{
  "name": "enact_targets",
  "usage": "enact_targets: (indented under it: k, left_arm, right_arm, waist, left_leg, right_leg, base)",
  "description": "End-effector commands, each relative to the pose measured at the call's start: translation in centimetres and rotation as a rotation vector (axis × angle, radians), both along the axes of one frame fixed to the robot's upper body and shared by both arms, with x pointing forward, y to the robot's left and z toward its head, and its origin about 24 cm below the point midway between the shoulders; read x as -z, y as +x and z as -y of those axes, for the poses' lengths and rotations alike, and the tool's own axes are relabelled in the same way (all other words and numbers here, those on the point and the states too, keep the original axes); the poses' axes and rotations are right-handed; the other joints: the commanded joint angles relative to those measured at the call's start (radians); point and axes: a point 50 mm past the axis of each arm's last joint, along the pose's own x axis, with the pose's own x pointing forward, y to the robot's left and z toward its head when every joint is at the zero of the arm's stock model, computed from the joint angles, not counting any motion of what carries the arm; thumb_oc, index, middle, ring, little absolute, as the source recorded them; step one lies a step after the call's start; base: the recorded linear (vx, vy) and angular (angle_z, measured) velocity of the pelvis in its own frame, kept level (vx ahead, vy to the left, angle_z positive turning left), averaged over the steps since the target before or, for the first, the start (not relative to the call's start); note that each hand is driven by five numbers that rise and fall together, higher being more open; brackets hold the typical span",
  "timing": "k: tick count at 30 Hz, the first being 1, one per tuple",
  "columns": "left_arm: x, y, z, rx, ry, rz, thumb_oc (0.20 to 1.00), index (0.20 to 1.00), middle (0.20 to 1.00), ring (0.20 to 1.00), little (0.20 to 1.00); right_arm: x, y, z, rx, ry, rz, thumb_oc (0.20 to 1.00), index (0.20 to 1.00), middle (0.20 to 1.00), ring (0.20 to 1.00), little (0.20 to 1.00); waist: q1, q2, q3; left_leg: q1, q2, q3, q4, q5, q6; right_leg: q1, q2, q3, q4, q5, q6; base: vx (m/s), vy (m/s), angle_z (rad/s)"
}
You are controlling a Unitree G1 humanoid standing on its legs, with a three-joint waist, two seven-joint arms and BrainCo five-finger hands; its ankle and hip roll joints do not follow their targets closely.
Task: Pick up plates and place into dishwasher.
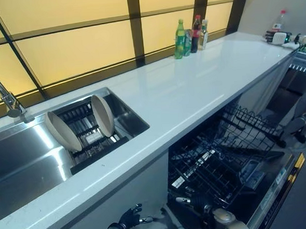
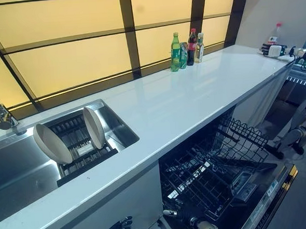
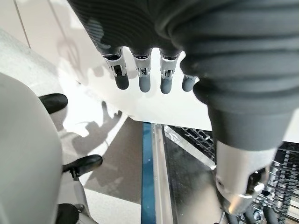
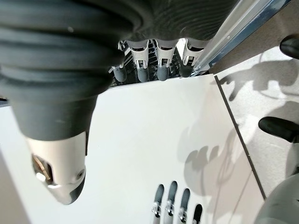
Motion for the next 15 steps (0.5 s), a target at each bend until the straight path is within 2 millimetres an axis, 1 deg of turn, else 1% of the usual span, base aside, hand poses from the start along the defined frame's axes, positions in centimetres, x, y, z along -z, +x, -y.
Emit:
enact_targets:
  k: [1,4,7,11,13,15]
  left_arm:
    - [-1.8,4.1,1.6,0.037,-0.042,0.167,1.0,1.0,1.0,1.0,1.0]
    - [-2.0,4.4,1.7,0.015,-0.081,0.174,1.0,1.0,1.0,1.0,1.0]
    - [-2.3,4.6,1.8,0.037,-0.098,0.195,1.0,1.0,1.0,1.0,1.0]
    - [-3.5,5.5,2.1,0.08,-0.234,0.222,1.0,1.0,1.0,1.0,1.0]
    - [-5.1,6.4,2.3,0.154,-0.334,0.272,1.0,1.0,1.0,1.0,1.0]
    - [-7.3,7.0,2.5,0.323,-0.422,0.326,1.0,1.0,1.0,1.0,1.0]
  right_arm:
    - [-2.5,3.6,-0.8,-0.05,-0.001,0.175,1.0,1.0,1.0,1.0,1.0]
    - [-2.4,3.5,-0.8,-0.044,0.012,0.167,1.0,1.0,1.0,1.0,1.0]
    - [-2.3,3.3,-0.7,-0.058,0.018,0.154,1.0,1.0,1.0,1.0,1.0]
    - [-2.6,3.4,-0.6,-0.084,0.053,0.149,1.0,1.0,1.0,1.0,1.0]
    - [-2.8,3.4,-0.1,-0.085,0.05,0.142,1.0,1.0,1.0,1.0,1.0]
    - [-3.2,3.6,0.7,-0.065,0.056,0.14,1.0,1.0,1.0,1.0,1.0]
  waist:
    - [0.005,-0.007,0.083]
    - [0.007,-0.008,0.082]
    - [0.009,-0.007,0.083]
    - [0.011,-0.004,0.092]
    - [0.014,0.003,0.098]
    - [0.016,0.014,0.102]
  left_leg:
    - [0.001,-0.064,0.017,0.009,-0.058,0.049]
    - [0.002,-0.063,0.014,0.009,-0.059,0.048]
    - [0.002,-0.063,0.014,0.009,-0.059,0.047]
    - [0.0,-0.063,0.013,0.009,-0.057,0.044]
    - [-0.001,-0.063,0.009,0.009,-0.057,0.041]
    - [-0.004,-0.064,0.005,0.009,-0.055,0.039]
  right_leg:
    - [0.05,-0.02,-0.01,0.037,-0.099,0.057]
    - [0.055,-0.02,-0.012,0.034,-0.099,0.056]
    - [0.055,-0.021,-0.015,0.034,-0.1,0.056]
    - [0.054,-0.023,-0.022,0.034,-0.099,0.056]
    - [0.055,-0.025,-0.027,0.032,-0.099,0.056]
    - [0.053,-0.028,-0.031,0.03,-0.098,0.057]
  base:
    - [0.02,-0.007,0.06]
    - [0.02,-0.012,0.04]
    - [0.0,-0.001,0.01]
    - [0.0,0.002,0.03]
    - [0.0,0.017,0.04]
    - [-0.01,0.041,0.08]
